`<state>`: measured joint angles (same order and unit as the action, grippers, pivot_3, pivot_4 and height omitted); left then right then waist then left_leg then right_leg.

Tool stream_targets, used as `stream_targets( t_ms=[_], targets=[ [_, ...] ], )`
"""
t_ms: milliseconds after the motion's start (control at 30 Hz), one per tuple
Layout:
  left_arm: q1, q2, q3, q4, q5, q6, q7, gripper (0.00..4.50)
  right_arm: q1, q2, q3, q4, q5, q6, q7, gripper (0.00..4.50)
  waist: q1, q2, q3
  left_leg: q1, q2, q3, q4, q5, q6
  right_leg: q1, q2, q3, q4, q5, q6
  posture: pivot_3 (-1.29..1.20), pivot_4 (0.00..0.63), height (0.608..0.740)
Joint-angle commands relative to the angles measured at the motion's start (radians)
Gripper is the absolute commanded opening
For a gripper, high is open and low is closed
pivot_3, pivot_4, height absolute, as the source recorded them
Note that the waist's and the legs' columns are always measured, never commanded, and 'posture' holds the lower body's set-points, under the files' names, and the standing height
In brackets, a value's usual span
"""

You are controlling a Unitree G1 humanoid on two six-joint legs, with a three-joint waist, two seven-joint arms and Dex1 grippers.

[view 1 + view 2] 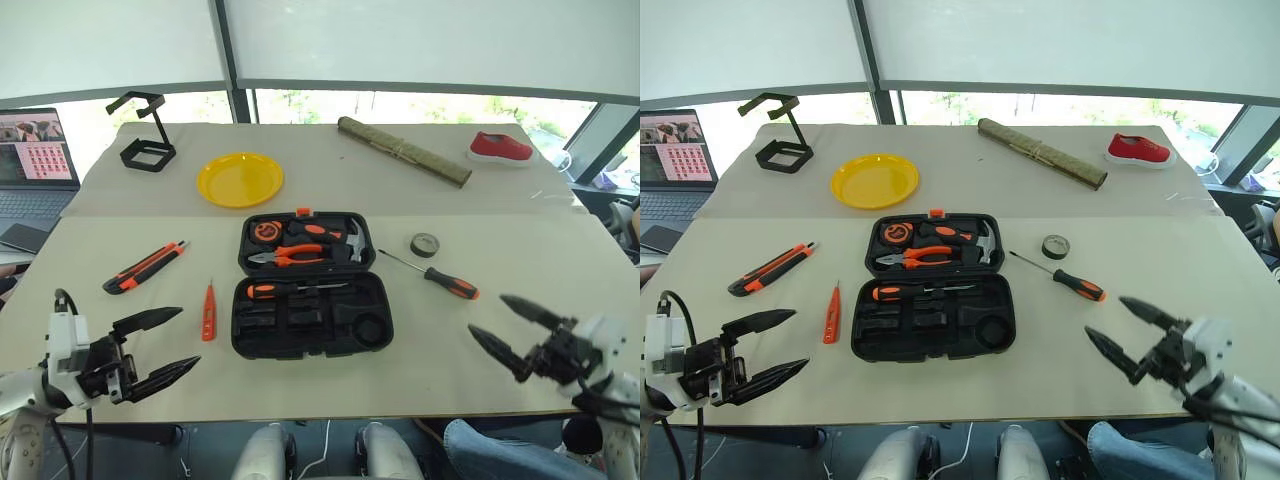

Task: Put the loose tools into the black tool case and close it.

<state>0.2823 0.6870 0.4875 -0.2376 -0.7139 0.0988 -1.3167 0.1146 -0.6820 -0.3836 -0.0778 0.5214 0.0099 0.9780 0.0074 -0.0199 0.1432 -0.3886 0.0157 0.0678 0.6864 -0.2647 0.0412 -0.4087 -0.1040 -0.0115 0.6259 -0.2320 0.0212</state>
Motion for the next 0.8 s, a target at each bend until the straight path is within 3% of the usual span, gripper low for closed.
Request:
stream_targets(
  t_ms=[33,133,267,533,733,767,800],
  targets=[
    [-0.032,-0.013,-0.025,-0.065,-0.038,0.026,0.043,4.46,-0.139,-0.120,0.078,0.034,-0.080,0.188,-0.053,4.50,0.001,0.000,0.000,0.000,-0.001,0.000,0.000,0.000,0.000,-0.001,0.000,0.000,0.000,0.000,0.000,0.00,0.150,0.740],
    [-0.055,-0.029,-0.073,-0.088,-0.032,0.036,0.065,4.46,-0.300,-0.211,0.196,0.108,-0.148,0.341,-0.035,4.50,0.006,-0.001,0.000,-0.001,0.000,0.000,-0.001,0.000,0.000,-0.001,0.004,-0.001,0.000,0.002,0.003,0.00,0.150,0.740],
    [-0.081,-0.035,-0.144,-0.096,-0.007,0.038,0.066,4.46,-0.475,-0.256,0.354,0.239,-0.230,0.464,0.031,4.50,0.004,-0.001,0.000,-0.006,-0.001,0.000,-0.002,0.000,0.000,-0.006,0.005,0.000,0.000,0.002,0.004,0.00,0.150,0.740],
    [-0.112,-0.037,-0.180,-0.088,0.005,0.028,0.082,4.46,-0.715,-0.204,0.517,0.609,-0.429,0.364,0.037,4.50,-0.004,-0.001,0.000,-0.013,-0.001,0.001,-0.001,0.000,0.001,-0.013,0.006,0.001,0.000,0.004,0.006,0.00,0.150,0.740],
    [-0.106,-0.038,-0.185,-0.084,0.012,0.021,0.084,4.46,-0.793,-0.146,0.552,0.735,-0.470,0.300,0.090,4.50,-0.016,-0.002,0.000,-0.012,-0.001,0.001,-0.001,0.000,0.001,-0.012,0.007,0.001,0.000,0.005,0.006,0.00,0.150,0.740],
    [-0.104,-0.038,-0.184,-0.084,0.012,0.019,0.083,4.50,-0.796,-0.140,0.553,0.739,-0.474,0.290,0.100,3.98,-0.018,-0.003,0.000,-0.011,0.000,0.001,-0.001,0.000,0.001,-0.011,0.007,0.001,0.000,0.005,0.006,0.00,0.150,0.740],
    [-0.100,-0.038,-0.182,-0.081,0.012,0.017,0.081,4.50,-0.797,-0.131,0.553,0.736,-0.476,0.280,0.111,3.84,-0.022,-0.003,0.000,-0.011,0.000,0.001,-0.001,0.000,0.000,-0.011,0.007,0.001,0.000,0.005,0.006,0.00,0.150,0.740]
  ],
)
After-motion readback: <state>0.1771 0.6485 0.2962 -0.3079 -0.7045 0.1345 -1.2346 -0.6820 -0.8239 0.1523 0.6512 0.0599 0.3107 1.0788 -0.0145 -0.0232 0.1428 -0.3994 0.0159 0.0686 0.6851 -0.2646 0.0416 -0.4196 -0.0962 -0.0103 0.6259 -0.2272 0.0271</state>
